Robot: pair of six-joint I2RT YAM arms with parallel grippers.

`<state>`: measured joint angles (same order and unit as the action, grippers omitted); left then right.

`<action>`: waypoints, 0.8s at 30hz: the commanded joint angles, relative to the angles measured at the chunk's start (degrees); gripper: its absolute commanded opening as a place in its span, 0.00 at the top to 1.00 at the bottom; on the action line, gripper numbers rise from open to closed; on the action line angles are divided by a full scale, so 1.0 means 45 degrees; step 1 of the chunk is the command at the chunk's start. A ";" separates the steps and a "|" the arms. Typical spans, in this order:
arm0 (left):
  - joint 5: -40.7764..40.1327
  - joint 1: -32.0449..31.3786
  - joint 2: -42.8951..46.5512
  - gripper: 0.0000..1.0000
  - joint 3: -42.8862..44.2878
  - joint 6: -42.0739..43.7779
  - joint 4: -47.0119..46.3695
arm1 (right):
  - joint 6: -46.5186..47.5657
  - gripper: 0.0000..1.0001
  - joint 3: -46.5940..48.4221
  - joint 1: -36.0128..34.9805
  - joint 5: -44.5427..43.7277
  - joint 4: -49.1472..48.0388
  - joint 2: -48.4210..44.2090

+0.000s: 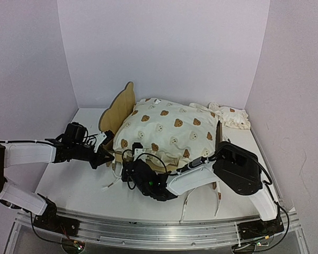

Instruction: Set up the pet bed

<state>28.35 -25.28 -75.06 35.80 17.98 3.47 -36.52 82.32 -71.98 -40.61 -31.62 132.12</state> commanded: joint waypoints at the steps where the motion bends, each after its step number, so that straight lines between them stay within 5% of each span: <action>1: 0.0230 -0.0179 0.0213 1.00 -0.0351 0.0879 -0.0172 | -0.0259 0.68 0.0801 -0.0197 -0.1090 -0.0279 0.0334; 6: 0.0163 -0.0197 0.0048 1.00 -0.0430 0.1195 -0.0627 | -0.0347 0.70 0.1175 -0.0197 -0.1443 -0.0311 0.0916; 12: 0.0366 -0.0236 -0.0094 1.00 -0.0528 0.2054 -0.1204 | 0.0933 1.00 0.0800 -0.0187 -0.0991 -0.0758 0.0469; 24: 0.0914 -0.0441 -0.1306 1.00 -0.0211 0.6624 -0.1596 | 0.3099 1.00 -0.2585 0.0041 0.5017 -0.3581 -0.1842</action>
<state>30.49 -26.87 -79.01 33.47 38.68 -1.53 -25.99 73.08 -72.18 -28.61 -39.84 128.80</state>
